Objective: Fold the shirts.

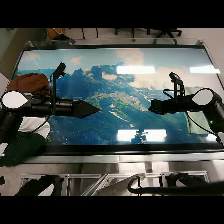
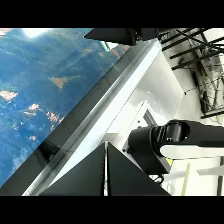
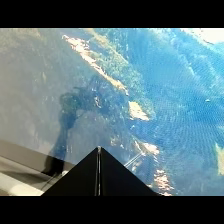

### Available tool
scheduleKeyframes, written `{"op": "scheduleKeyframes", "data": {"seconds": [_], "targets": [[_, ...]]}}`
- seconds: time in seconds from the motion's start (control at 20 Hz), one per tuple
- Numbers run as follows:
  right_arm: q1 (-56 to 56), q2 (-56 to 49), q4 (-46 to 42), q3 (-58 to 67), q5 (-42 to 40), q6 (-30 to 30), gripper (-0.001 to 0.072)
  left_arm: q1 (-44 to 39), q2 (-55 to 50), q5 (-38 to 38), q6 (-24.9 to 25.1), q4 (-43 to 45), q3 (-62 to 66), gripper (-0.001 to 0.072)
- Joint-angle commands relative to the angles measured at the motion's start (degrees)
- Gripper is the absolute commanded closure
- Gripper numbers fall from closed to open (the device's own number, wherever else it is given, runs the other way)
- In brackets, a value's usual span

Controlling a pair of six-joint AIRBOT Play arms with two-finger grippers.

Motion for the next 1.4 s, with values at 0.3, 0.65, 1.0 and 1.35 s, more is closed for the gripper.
{"op": "scheduleKeyframes", "data": {"seconds": [0.3,0.65,1.0,1.35], "targets": [[0.04,-0.04,0.02,-0.02,0.02,0.0,0.0696,-0.02,0.02,0.0,0.02,0.0,-0.02,0.0692],[0.04,-0.04,0.02,-0.02,0.02,0.0,0.0696,-0.02,0.02,0.0,0.02,0.0,-0.02,0.0693],[0.04,-0.13,0.07,-0.02,0.02,0.0,0.0696,-0.17,0.02,10.29,0.02,3.26,0.11,0.0695],[0.04,-1.03,0.48,-0.02,-0.46,0.0,0.0694,15.67,-14.53,35.8,1.16,46.16,14.86,0.0]]}}
